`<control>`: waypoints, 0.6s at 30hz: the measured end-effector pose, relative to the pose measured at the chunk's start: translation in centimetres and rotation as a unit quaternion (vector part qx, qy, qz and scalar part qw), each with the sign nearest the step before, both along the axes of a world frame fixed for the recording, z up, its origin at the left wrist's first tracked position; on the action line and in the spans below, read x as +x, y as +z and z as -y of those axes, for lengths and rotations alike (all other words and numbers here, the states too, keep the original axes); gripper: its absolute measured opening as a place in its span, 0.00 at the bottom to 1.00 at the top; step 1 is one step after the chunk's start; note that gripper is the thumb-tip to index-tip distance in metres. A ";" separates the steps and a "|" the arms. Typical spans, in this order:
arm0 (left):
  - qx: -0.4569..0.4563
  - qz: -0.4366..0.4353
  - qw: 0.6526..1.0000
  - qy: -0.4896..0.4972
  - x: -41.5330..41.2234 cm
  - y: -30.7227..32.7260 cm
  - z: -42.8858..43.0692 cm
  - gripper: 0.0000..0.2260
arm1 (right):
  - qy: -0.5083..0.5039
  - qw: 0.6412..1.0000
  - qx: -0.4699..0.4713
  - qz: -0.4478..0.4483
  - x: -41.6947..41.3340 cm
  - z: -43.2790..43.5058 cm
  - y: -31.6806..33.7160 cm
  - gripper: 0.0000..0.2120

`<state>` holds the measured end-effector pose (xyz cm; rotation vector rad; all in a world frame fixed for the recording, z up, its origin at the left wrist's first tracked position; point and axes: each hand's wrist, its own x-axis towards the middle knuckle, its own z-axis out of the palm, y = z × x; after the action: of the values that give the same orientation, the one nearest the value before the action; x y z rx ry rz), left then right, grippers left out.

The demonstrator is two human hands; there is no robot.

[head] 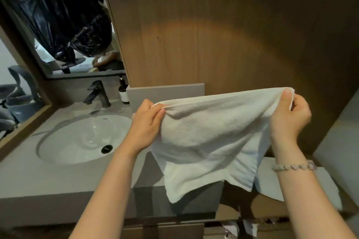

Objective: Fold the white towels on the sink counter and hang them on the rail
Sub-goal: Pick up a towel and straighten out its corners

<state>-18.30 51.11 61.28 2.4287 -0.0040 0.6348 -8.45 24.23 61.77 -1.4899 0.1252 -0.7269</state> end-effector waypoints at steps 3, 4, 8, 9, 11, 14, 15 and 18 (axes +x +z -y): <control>-0.018 0.027 0.999 0.010 -3.1 1.4 1.8 0.14 | 0.019 1.000 -0.002 0.005 -1.8 1.5 0.2 0.13; -0.012 0.024 1.000 0.011 -4.0 1.9 2.0 0.14 | 0.022 1.000 -0.002 0.005 -2.2 1.9 0.4 0.13; 0.036 0.022 0.998 0.037 -6.2 3.9 2.6 0.06 | 0.036 0.999 -0.004 -0.006 -3.3 3.3 0.6 0.14; 0.043 0.017 0.998 0.046 -6.4 4.3 2.7 0.06 | 0.041 0.999 -0.006 -0.011 -3.5 3.6 0.4 0.14; 0.052 0.000 0.997 0.051 -6.5 4.6 2.4 0.10 | 0.055 0.998 -0.012 -0.029 -3.6 4.0 -0.6 0.14; 0.049 -0.047 0.996 0.062 -6.3 4.1 1.5 0.16 | 0.081 0.994 -0.009 -0.070 -3.8 3.5 -2.0 0.14; 0.044 -0.061 0.995 0.072 -6.2 3.7 1.0 0.17 | 0.087 0.993 -0.013 -0.077 -3.7 3.0 -2.5 0.15; 0.019 -0.091 0.990 0.103 -5.6 2.1 -1.1 0.20 | 0.089 0.992 -0.040 -0.083 -3.1 0.9 -4.0 0.18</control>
<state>-23.95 52.23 63.34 2.5365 0.3151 0.5041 -11.54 23.30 57.78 -1.6139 0.0887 -0.4682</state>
